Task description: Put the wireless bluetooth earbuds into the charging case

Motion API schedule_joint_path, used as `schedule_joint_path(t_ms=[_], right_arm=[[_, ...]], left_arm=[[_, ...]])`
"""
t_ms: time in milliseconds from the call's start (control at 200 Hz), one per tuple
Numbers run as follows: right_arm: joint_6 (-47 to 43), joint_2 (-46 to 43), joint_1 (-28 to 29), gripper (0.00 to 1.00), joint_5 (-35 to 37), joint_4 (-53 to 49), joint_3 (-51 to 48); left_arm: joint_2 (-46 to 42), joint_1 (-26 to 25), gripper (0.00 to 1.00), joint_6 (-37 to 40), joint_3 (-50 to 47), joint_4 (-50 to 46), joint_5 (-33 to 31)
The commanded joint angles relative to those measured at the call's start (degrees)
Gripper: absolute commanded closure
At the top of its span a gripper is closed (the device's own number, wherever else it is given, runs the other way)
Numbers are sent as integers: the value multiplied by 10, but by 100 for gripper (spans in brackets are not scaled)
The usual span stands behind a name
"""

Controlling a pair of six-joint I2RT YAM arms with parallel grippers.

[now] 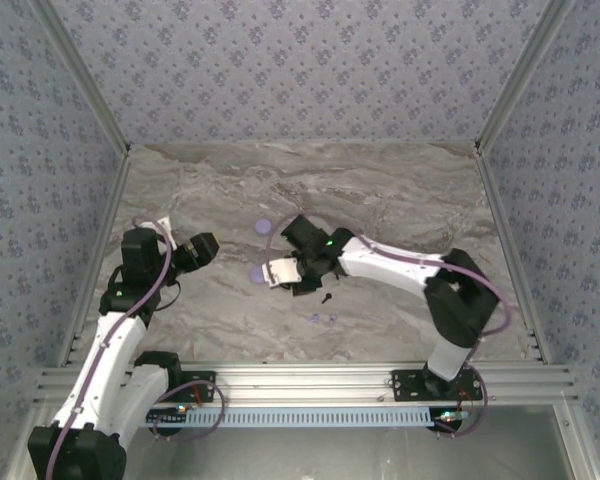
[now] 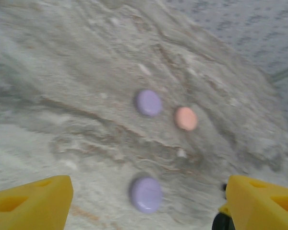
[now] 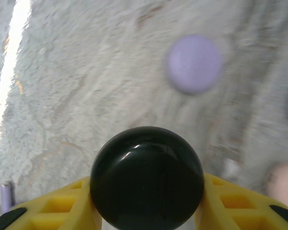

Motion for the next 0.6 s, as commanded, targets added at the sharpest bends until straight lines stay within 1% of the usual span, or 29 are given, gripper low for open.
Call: schedule_joint_path(t_ms=[0,65,130,185,265,390,460,535,595], right_arm=[[42,-81,-26,53,-8,31,-31],[56,-118,-44,53,-10,46,-39],[64,-151,-59,53,-11,58,-46],[68,-174,-70,53,-11,67,-48],[70,-201,-81,52,-11,79,-48],[68,-227,-85,52,-7,88,-43],[67,-236,-86,52,-6,94,-41],[69,-242,-86,51,-7,102,-41],[70,-245,-85,51,-8,106,-40]], left_arm=[[7,3,19,-34,-2,97,144],[16,0,19,-75,-7,168,207],[29,-15,19,-108,-4,229,247],[39,-37,19,-110,12,239,261],[58,-76,19,-94,42,228,272],[96,-148,19,-67,85,213,269],[117,-185,20,-60,97,218,247],[138,-213,22,-61,101,238,219],[158,-225,24,-76,97,271,212]])
